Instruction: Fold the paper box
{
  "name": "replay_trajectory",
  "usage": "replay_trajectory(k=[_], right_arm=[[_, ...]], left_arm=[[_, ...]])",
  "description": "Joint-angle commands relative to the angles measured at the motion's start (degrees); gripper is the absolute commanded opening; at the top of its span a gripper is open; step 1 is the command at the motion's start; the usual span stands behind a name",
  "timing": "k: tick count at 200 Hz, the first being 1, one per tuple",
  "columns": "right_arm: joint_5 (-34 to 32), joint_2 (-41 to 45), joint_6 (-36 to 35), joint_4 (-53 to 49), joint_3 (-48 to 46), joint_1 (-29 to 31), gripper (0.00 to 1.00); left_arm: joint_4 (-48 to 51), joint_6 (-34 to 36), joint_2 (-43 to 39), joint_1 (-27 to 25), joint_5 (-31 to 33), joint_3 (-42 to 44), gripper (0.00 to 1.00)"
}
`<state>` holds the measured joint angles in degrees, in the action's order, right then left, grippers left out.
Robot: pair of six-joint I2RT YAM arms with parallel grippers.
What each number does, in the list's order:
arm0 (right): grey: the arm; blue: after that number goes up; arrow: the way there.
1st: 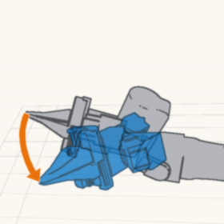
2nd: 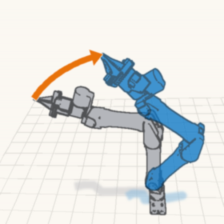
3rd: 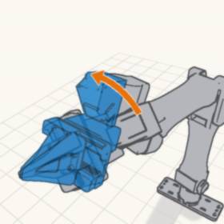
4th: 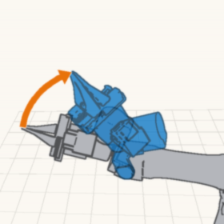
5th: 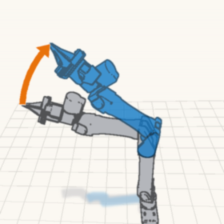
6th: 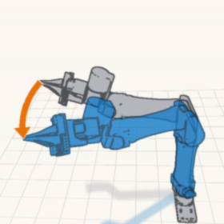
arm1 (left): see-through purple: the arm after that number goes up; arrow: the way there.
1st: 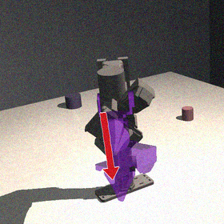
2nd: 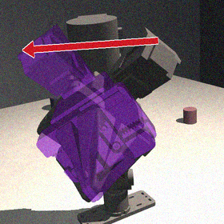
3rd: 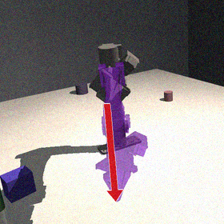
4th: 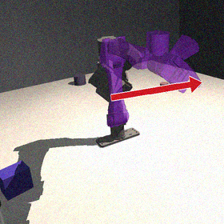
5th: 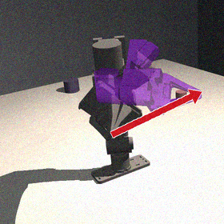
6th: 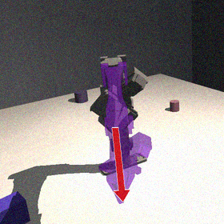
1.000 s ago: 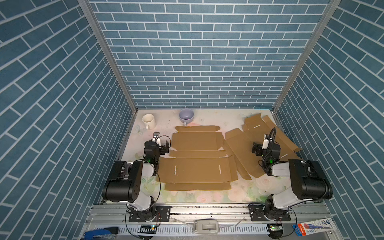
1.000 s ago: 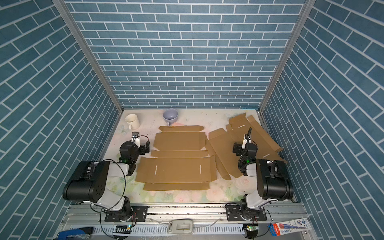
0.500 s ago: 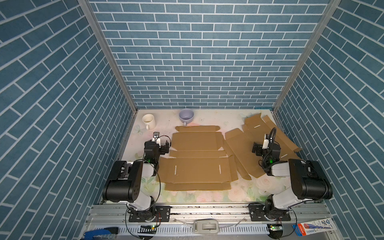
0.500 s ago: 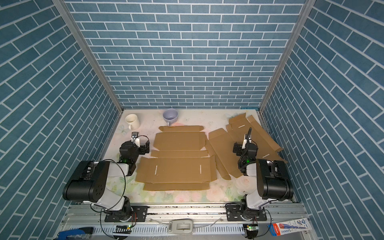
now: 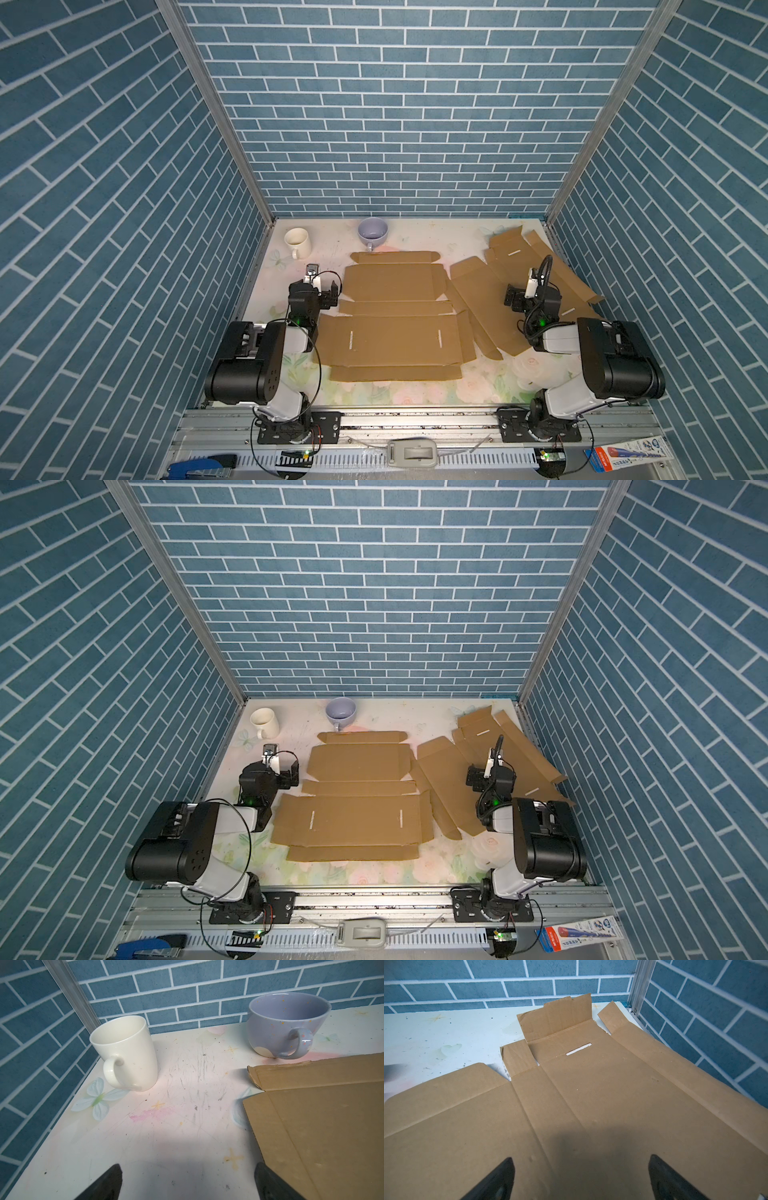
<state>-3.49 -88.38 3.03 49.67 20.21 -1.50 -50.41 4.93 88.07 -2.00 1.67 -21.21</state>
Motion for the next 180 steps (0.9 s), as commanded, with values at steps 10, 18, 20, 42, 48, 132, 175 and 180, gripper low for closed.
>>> replay_trajectory(k=[10,18,20,42,48,132,175,180], right_arm=[[-0.98,0.25,0.05,-0.16,2.29,-0.17,0.99],[-0.75,0.14,0.38,-0.49,2.51,-0.29,0.99],[-0.63,0.14,0.44,-0.64,2.54,-0.47,0.99],[-1.15,0.48,0.5,-0.39,2.38,-0.7,0.99],[-1.3,1.62,0.71,-1.52,2.51,-0.64,0.99],[-12.41,27.64,27.42,-63.77,23.34,2.76,0.99],[13.58,31.04,34.74,-64.25,21.04,1.06,0.82],[14.35,31.14,35.14,-65.37,21.06,1.12,0.82]], left_arm=[[0.4,-0.27,-0.27,0.33,0.24,-0.81,1.0],[0.4,-0.27,-0.31,0.33,0.22,-0.82,1.0],[0.45,-0.2,-0.24,0.33,0.21,-0.86,1.0],[0.48,-0.72,-0.4,1.12,-0.78,-0.79,1.0],[-0.2,-0.63,-0.55,0.99,-0.48,-0.42,1.0],[43.49,-13.22,-31.91,-8.22,24.43,-9.48,1.0],[59.72,-32.54,-36.66,-7.11,6.3,-17.35,1.0],[59.08,-32.24,-37.28,-6.9,4.52,-17.01,0.97]])
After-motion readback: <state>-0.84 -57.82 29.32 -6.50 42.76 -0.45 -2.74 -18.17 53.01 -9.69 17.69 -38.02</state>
